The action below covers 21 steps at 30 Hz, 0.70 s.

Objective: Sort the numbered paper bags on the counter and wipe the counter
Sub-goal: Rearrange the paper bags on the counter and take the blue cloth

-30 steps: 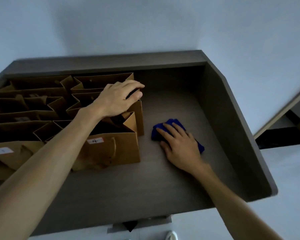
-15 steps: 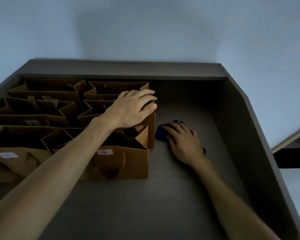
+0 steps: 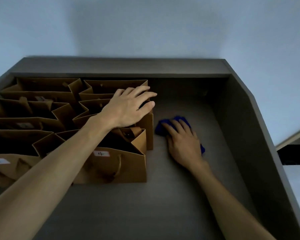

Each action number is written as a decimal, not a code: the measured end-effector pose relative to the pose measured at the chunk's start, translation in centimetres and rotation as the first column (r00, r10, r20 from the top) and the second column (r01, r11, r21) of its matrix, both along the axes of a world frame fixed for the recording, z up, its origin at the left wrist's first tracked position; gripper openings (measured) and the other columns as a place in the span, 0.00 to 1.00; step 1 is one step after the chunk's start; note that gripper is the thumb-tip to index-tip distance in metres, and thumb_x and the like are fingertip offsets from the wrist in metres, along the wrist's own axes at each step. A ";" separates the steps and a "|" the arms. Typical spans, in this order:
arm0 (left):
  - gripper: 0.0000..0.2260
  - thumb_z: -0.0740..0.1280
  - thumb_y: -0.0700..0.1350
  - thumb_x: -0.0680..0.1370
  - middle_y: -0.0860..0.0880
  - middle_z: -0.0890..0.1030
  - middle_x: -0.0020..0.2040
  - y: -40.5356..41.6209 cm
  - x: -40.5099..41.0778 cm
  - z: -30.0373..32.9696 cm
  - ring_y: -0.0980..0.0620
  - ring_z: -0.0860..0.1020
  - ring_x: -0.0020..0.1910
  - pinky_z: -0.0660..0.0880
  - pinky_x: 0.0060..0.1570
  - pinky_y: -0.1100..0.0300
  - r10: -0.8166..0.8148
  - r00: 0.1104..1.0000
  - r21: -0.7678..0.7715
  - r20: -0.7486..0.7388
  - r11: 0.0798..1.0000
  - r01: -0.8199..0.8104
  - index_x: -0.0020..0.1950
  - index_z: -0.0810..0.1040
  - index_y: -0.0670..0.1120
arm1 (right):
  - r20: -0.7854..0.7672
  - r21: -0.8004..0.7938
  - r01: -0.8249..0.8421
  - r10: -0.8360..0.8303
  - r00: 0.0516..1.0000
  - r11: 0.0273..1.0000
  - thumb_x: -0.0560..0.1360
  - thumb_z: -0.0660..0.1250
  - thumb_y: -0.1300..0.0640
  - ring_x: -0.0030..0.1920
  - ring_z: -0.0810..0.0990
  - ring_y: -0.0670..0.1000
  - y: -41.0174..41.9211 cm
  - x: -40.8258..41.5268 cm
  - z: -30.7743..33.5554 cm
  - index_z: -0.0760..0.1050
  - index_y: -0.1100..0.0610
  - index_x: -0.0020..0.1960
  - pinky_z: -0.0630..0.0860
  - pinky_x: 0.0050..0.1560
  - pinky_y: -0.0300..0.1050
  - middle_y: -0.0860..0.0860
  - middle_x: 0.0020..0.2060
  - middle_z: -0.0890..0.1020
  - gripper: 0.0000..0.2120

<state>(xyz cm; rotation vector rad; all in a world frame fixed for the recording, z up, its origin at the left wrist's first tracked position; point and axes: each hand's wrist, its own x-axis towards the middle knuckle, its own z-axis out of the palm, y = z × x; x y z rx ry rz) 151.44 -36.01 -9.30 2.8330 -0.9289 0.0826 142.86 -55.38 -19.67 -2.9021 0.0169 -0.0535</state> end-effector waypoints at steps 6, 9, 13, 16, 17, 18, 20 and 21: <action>0.25 0.42 0.62 0.80 0.55 0.56 0.78 -0.1 0.2 0.1 0.48 0.60 0.74 0.55 0.70 0.46 0.004 1.000 0.041 -0.005 0.999 -0.004 0.76 0.57 0.60 | -0.026 -0.051 0.028 -0.030 0.999 0.998 0.81 0.54 0.46 0.78 0.51 0.54 0.6 -2.8 -0.2 0.54 0.41 0.77 0.53 0.75 0.58 0.49 0.78 0.57 0.24; 0.22 0.45 0.60 0.82 0.55 0.56 0.77 -0.1 0.1 0.1 0.49 0.60 0.74 0.55 0.70 0.47 -0.002 1.000 0.041 -0.002 0.999 0.002 0.76 0.58 0.59 | -0.004 -0.052 0.005 -0.005 1.000 0.999 0.81 0.54 0.47 0.78 0.52 0.55 0.8 1.9 0.1 0.56 0.43 0.76 0.55 0.75 0.59 0.51 0.77 0.59 0.24; 0.22 0.44 0.60 0.82 0.56 0.56 0.77 -0.1 0.0 0.3 0.50 0.60 0.73 0.56 0.69 0.47 -0.012 1.000 0.046 -0.010 0.999 0.013 0.76 0.58 0.59 | -0.002 -0.039 -0.040 0.040 0.999 0.998 0.81 0.54 0.47 0.77 0.54 0.57 0.7 10.0 0.5 0.58 0.47 0.76 0.56 0.74 0.61 0.53 0.76 0.61 0.23; 0.24 0.42 0.61 0.80 0.56 0.57 0.77 0.0 -0.1 0.3 0.50 0.61 0.72 0.57 0.69 0.48 -0.017 1.000 0.040 0.001 0.999 0.017 0.75 0.58 0.60 | -0.065 -0.055 -0.050 0.046 0.997 0.997 0.81 0.54 0.46 0.77 0.53 0.59 0.5 13.7 0.8 0.57 0.48 0.77 0.55 0.74 0.62 0.54 0.77 0.59 0.25; 0.24 0.42 0.61 0.80 0.56 0.57 0.77 0.0 0.0 0.2 0.50 0.62 0.72 0.57 0.68 0.48 -0.017 1.000 0.038 -0.001 0.999 0.017 0.75 0.58 0.60 | -0.075 -0.057 -0.051 0.047 0.996 0.997 0.81 0.54 0.46 0.77 0.53 0.59 0.4 14.2 0.9 0.56 0.48 0.77 0.55 0.73 0.61 0.54 0.77 0.59 0.25; 0.24 0.41 0.61 0.80 0.56 0.57 0.77 0.0 0.0 0.2 0.50 0.62 0.72 0.57 0.68 0.48 -0.016 1.000 0.037 -0.004 0.999 0.016 0.75 0.58 0.60 | -0.078 -0.057 -0.056 0.052 0.996 0.997 0.81 0.54 0.46 0.77 0.53 0.58 0.3 14.3 1.0 0.56 0.47 0.77 0.55 0.73 0.61 0.53 0.77 0.59 0.25; 0.25 0.41 0.61 0.79 0.57 0.57 0.77 0.0 0.0 0.2 0.51 0.62 0.72 0.58 0.68 0.48 -0.015 1.000 0.037 -0.003 0.999 0.015 0.75 0.58 0.61 | -0.068 -0.047 -0.065 0.062 0.996 0.997 0.81 0.54 0.47 0.77 0.53 0.57 -0.3 14.1 1.3 0.56 0.46 0.77 0.57 0.72 0.60 0.52 0.77 0.60 0.25; 0.25 0.41 0.62 0.79 0.56 0.58 0.76 0.0 0.0 0.2 0.51 0.62 0.72 0.58 0.68 0.48 -0.014 1.000 0.038 0.001 0.999 0.014 0.75 0.59 0.61 | -0.065 -0.039 -0.052 0.049 0.997 0.998 0.81 0.54 0.48 0.77 0.54 0.56 -1.0 13.9 1.4 0.56 0.46 0.77 0.57 0.72 0.59 0.51 0.76 0.60 0.25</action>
